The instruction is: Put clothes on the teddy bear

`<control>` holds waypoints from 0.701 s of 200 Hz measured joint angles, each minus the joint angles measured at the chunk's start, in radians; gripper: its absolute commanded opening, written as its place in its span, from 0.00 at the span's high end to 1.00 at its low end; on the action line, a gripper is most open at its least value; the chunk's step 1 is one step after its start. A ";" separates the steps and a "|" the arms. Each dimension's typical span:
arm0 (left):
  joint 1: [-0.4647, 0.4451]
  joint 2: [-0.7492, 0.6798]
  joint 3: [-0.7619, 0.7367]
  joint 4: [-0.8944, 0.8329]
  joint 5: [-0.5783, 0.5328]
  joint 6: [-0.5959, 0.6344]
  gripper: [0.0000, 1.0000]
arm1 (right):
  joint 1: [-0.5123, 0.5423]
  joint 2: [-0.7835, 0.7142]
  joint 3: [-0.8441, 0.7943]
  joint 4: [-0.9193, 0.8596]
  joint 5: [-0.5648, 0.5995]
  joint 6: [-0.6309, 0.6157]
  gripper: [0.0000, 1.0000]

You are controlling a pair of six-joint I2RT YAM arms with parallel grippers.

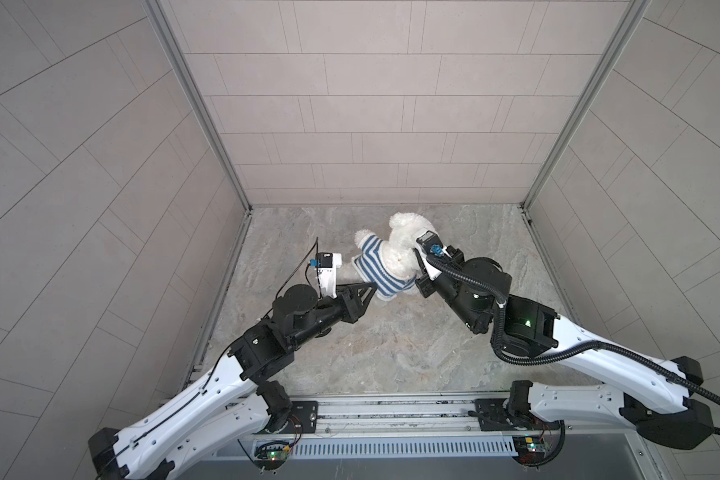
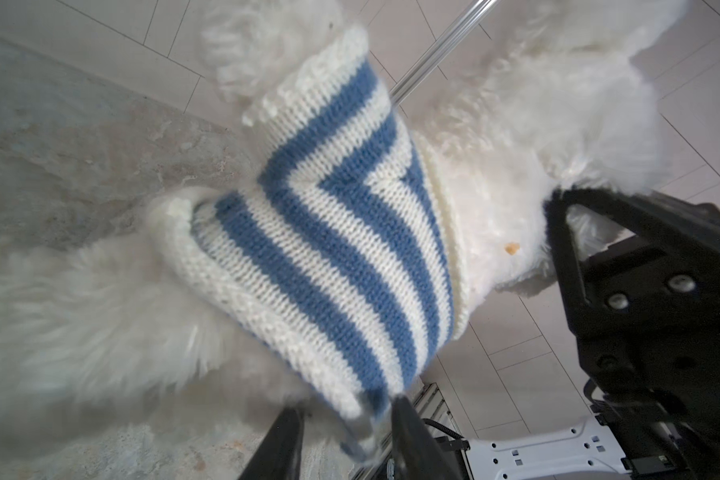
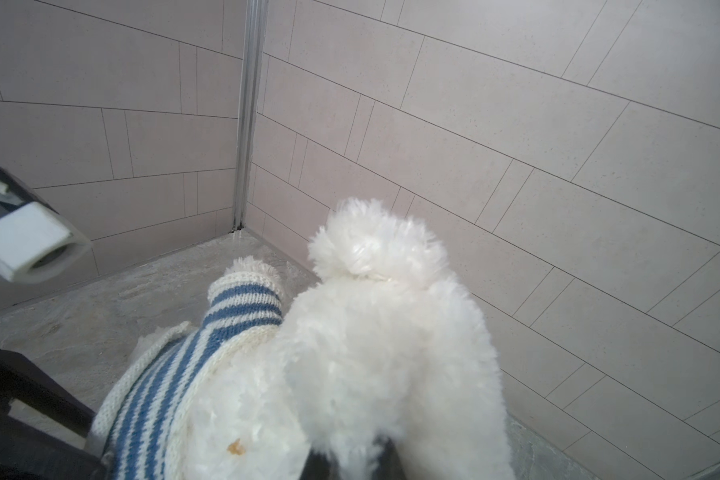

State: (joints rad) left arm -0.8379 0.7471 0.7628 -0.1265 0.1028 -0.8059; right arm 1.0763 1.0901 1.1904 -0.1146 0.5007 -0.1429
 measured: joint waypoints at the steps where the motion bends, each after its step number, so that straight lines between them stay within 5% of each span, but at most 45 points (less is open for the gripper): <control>1: 0.000 0.001 0.000 -0.001 0.001 0.000 0.67 | 0.000 0.000 0.000 0.000 0.000 0.000 1.00; 60: 0.000 -0.005 0.000 -0.018 -0.023 -0.029 0.90 | 0.003 0.015 0.000 0.017 0.001 -0.019 1.00; 140: 0.082 -0.014 0.000 -0.063 0.020 -0.014 0.97 | 0.004 0.002 -0.006 0.018 0.004 -0.050 1.00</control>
State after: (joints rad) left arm -0.7559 0.7330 0.7624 -0.1894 0.1230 -0.8196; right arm 1.0801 1.0916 1.1843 -0.0971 0.5049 -0.1925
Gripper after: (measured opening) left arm 0.059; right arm 0.100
